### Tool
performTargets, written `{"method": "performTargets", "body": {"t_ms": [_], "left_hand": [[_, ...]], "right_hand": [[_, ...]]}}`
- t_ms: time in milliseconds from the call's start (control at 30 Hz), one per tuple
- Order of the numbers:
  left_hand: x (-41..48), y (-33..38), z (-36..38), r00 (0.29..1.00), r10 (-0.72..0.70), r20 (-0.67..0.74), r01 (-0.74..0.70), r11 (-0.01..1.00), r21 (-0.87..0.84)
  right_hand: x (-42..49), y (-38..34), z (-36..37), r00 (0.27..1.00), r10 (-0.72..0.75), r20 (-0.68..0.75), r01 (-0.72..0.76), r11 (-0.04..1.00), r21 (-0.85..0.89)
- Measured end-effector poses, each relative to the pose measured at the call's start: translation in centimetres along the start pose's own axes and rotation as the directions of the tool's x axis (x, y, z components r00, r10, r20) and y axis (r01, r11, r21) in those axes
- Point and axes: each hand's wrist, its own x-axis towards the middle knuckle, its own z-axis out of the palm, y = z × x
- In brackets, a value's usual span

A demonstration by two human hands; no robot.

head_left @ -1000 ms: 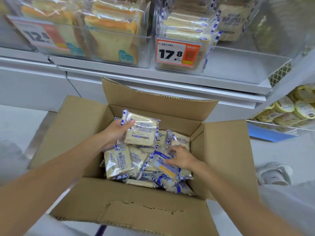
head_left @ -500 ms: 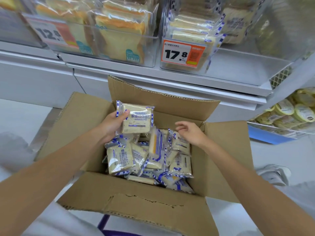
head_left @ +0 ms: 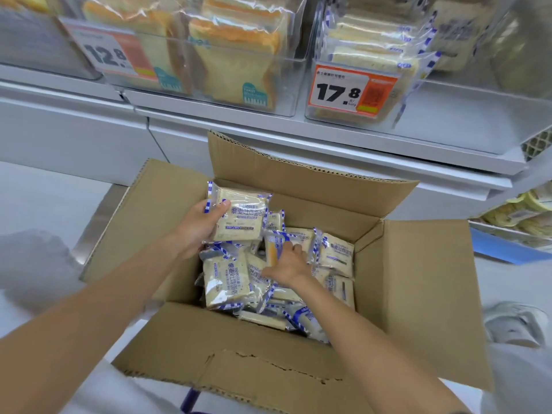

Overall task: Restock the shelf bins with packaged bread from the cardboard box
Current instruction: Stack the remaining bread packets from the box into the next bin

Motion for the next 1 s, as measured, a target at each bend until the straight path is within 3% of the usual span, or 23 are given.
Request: {"method": "performTargets", "body": {"t_ms": [100, 167, 333, 500, 700, 833, 1000], "left_hand": [[0.2, -0.2, -0.3, 1.000, -0.006, -0.027, 0.006, 1.000, 0.004], [0.4, -0.3, 0.0, 0.999, -0.003, -0.039, 0.003, 1.000, 0.008], [-0.2, -0.1, 0.6, 1.000, 0.004, -0.011, -0.004, 1.000, 0.007], [-0.7, 0.7, 0.9, 0.999, -0.004, -0.048, 0.005, 1.000, 0.004], [-2.1, 2.6, 1.9, 0.992, 0.070, -0.109, -0.060, 0.994, 0.086], [-4.2, 5.4, 3.8, 0.994, 0.113, -0.005, -0.111, 0.981, 0.160], [-7.8, 9.6, 6.1, 0.969, 0.159, 0.190, -0.211, 0.932, 0.294]], "right_hand": [[0.4, 1.1, -1.7, 0.999, -0.030, 0.025, 0.024, 0.976, 0.217], [0.2, 2.4, -3.0, 0.999, -0.037, -0.034, 0.046, 0.943, 0.329], [-0.7, 5.5, -5.3, 0.919, -0.104, -0.380, 0.140, 0.988, 0.069], [-1.0, 7.7, -7.8, 0.921, -0.214, -0.327, 0.220, 0.975, -0.018], [-5.1, 6.4, -14.5, 0.881, -0.324, -0.344, 0.433, 0.846, 0.312], [-9.0, 3.1, -18.4, 0.823, -0.442, -0.358, 0.540, 0.805, 0.247], [-12.5, -0.1, -21.5, 0.801, -0.463, -0.380, 0.551, 0.818, 0.164]]}}
